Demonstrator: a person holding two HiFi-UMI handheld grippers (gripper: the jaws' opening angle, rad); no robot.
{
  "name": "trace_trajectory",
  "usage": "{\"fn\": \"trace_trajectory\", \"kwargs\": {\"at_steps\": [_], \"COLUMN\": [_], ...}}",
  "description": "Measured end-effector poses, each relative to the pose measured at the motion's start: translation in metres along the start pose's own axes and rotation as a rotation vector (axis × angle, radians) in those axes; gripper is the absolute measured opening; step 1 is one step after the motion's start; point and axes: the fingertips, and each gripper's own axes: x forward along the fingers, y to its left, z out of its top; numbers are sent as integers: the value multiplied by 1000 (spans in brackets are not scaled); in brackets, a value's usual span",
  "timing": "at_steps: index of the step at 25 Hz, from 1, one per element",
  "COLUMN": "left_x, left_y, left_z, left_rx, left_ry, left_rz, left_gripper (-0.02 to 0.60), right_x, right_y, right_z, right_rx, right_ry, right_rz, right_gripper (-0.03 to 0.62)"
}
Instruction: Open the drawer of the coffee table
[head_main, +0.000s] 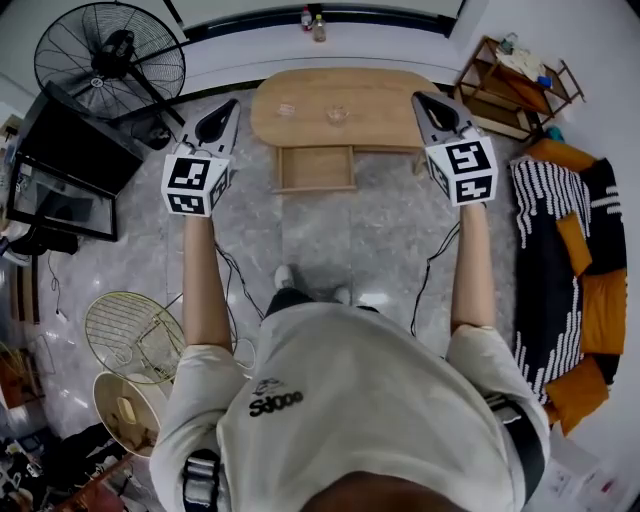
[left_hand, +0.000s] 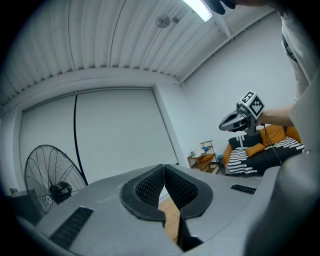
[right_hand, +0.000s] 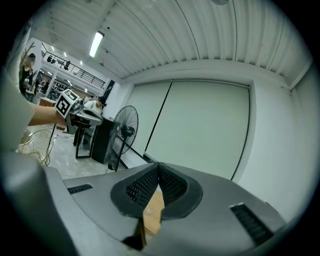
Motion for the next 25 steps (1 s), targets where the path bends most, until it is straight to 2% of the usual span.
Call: {"fn": "trace_trajectory", "kwargs": {"at_steps": [4, 14, 25], "left_x": [-15, -57, -86], "left_y": [-1, 27, 70], "left_z": [1, -11, -3], "left_rx": [-9, -42, -8], "left_ry": [-3, 9, -23], "left_rz": [-2, 22, -3], "left_gripper": [20, 20, 20], "right_x": [-5, -4, -1], "right_y": [9, 41, 73], "right_z": [8, 42, 84], "right_rx": [-6, 11, 36], "right_ry": [-13, -48, -79], "right_rz": [0, -13, -66], "right_gripper": [6, 6, 6]}}
